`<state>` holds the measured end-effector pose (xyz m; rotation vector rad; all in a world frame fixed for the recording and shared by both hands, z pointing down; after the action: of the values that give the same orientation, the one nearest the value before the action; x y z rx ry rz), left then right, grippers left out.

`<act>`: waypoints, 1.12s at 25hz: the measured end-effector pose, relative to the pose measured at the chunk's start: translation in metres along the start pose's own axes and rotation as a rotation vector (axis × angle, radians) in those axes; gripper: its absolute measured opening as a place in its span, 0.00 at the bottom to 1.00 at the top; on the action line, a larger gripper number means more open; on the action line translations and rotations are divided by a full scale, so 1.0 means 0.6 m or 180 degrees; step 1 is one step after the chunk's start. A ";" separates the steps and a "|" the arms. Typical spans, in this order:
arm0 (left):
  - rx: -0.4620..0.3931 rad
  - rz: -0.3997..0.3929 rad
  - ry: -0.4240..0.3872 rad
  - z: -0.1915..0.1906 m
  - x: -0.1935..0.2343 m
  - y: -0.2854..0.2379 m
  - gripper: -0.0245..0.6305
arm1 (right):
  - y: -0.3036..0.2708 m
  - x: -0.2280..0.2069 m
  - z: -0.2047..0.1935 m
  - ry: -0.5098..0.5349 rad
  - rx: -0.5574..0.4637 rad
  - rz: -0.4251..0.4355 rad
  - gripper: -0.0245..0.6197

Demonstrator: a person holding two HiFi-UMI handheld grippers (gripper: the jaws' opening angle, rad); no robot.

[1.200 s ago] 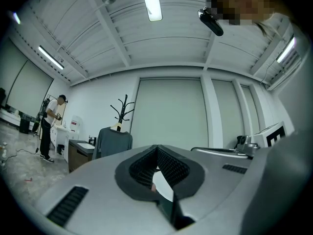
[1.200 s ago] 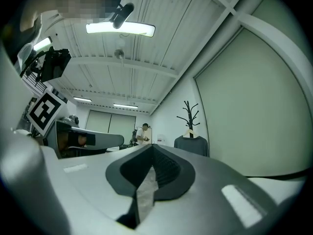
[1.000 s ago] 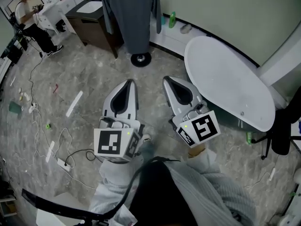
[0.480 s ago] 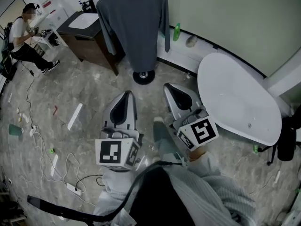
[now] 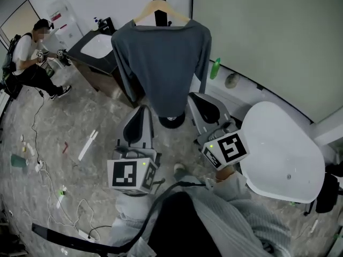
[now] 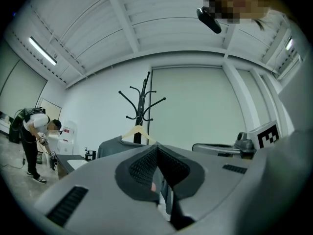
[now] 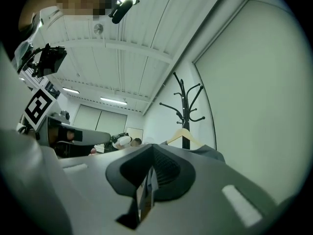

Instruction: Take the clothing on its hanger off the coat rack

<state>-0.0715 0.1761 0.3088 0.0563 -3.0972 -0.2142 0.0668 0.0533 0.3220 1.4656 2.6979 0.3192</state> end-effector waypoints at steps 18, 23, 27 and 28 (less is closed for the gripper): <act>0.0196 -0.0155 -0.0252 -0.007 0.330 -0.380 0.04 | -0.426 -0.178 -0.075 0.0101 0.0076 -0.0436 0.04; 0.0190 -0.0826 -0.0061 0.008 0.399 -0.446 0.04 | -0.488 -0.211 -0.075 -0.0247 -0.0019 -0.0327 0.04; 0.0226 -0.1296 -0.0039 0.016 0.423 -0.463 0.04 | -0.500 -0.226 -0.063 -0.0285 -0.0024 -0.0205 0.04; 0.0234 -0.1395 -0.0070 0.015 0.423 -0.468 0.04 | -0.502 -0.232 -0.062 -0.0285 -0.0028 -0.0190 0.04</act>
<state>-0.3156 -0.1106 0.2696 0.7402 -3.0691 -0.1108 -0.1103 -0.2279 0.2888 1.3599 2.6600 0.2553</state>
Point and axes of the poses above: the fingertips, and each gripper's own axes: y backward along the fingers, x to its left, z out of its top, the point moved 7 cm from there along y, backward along the fingers, and after that the axes turned 13 degrees about -z, right-handed, at the moved point
